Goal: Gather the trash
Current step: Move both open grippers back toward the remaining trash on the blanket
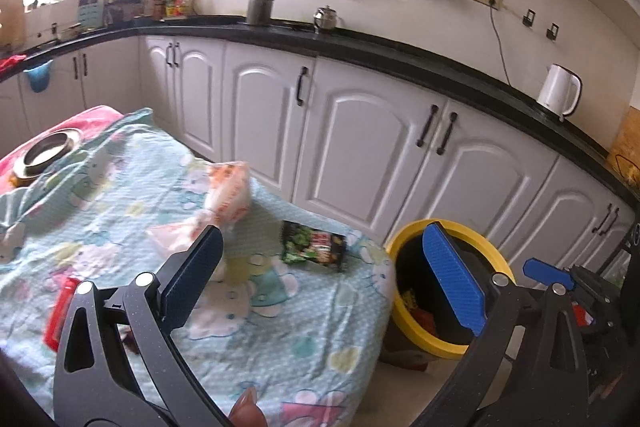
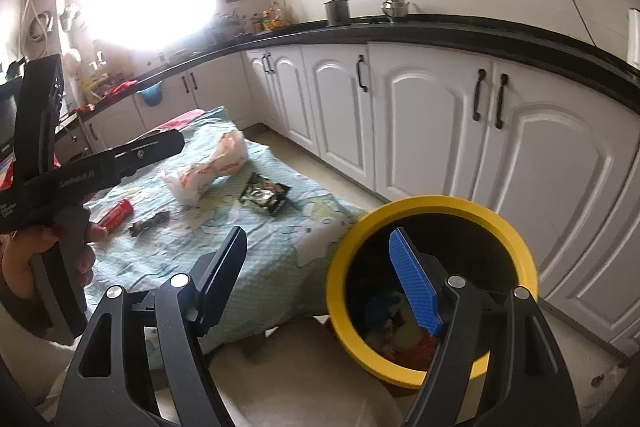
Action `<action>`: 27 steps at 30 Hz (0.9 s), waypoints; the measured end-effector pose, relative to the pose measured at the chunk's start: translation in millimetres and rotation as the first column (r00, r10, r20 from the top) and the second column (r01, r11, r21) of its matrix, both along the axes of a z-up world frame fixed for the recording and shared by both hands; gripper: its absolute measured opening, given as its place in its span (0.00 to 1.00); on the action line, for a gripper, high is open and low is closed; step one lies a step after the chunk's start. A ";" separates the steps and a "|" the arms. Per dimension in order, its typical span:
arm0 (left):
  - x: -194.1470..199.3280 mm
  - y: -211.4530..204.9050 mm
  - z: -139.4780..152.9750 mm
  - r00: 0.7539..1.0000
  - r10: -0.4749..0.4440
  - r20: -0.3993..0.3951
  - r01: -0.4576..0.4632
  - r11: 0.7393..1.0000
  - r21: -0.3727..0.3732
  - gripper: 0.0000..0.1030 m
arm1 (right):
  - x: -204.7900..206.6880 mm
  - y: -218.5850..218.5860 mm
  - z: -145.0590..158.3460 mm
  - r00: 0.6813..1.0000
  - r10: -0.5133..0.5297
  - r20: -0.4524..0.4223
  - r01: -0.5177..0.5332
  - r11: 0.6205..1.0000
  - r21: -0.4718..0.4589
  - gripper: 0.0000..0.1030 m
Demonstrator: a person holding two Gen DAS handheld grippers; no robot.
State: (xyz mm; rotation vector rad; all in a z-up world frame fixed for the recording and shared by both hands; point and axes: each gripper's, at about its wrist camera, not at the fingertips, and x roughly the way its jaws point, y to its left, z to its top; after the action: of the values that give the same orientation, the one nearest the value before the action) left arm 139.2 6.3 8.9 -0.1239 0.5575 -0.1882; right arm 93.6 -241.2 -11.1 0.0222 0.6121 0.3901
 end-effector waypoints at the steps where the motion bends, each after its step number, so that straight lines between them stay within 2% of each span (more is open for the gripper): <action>1: -1.0 3.4 0.7 1.000 0.007 0.003 -0.007 1.000 0.000 0.89 | 0.3 5.8 0.6 1.000 0.008 0.000 -0.008 1.000 0.001 0.69; 17: -16.1 77.0 5.7 0.990 0.142 0.021 -0.143 0.990 0.008 0.89 | 6.4 87.4 6.0 0.991 0.134 0.005 -0.134 0.991 0.029 0.69; 27: -18.6 133.7 -4.0 0.969 0.246 -0.014 -0.245 0.968 0.043 0.89 | 16.9 138.2 0.2 0.981 0.193 -0.012 -0.192 0.981 0.041 0.69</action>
State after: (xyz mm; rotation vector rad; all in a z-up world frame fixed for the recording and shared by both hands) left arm 120.5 140.0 4.9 -0.1539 0.5600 0.0662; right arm 110.5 -102.9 -10.8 0.0037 0.6246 0.5900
